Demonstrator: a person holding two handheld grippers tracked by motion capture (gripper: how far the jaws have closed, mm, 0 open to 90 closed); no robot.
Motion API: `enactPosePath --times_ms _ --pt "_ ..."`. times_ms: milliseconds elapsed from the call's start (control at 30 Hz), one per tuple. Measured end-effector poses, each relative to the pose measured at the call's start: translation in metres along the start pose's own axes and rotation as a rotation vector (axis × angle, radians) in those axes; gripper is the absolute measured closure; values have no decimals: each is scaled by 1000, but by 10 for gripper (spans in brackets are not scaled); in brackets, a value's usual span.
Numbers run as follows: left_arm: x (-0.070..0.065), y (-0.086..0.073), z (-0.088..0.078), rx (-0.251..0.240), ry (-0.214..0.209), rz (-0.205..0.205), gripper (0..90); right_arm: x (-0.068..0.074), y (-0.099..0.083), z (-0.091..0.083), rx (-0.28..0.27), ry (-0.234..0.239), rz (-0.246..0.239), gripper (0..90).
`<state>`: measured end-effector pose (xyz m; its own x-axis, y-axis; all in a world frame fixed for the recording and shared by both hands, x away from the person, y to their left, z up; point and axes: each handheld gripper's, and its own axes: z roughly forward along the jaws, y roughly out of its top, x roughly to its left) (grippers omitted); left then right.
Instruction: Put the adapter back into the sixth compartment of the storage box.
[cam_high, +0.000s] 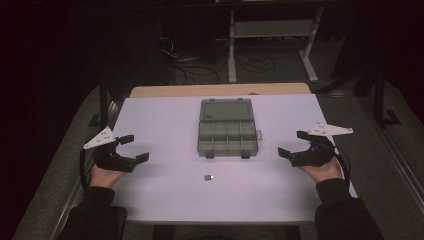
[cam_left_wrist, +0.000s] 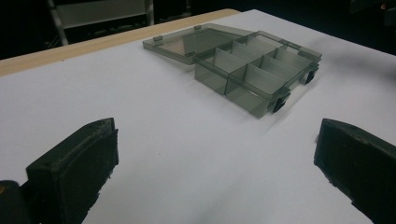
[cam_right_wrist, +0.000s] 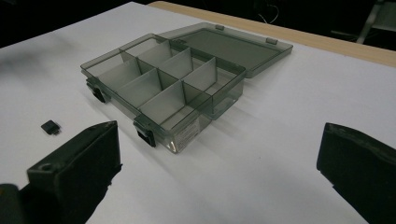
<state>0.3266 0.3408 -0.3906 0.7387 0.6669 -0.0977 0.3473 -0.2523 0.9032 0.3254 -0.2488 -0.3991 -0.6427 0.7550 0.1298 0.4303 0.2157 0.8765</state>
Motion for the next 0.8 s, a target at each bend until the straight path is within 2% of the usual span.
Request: enactPosePath --times_ms 533,600,667,767,800 --pt "-2 1 -3 -11 2 -1 0 1 -1 1 8 8 -6 0" --pt "-3 2 -2 -2 -8 9 0 1 -1 1 10 8 -6 0" --pt "-2 4 -1 -4 -20 -2 0 1 -1 2 10 9 -6 0" --pt "-2 6 -1 5 -9 8 0 1 -2 3 21 5 -9 0" --pt "-3 8 -2 21 8 22 0 2 -2 4 26 8 -15 0"
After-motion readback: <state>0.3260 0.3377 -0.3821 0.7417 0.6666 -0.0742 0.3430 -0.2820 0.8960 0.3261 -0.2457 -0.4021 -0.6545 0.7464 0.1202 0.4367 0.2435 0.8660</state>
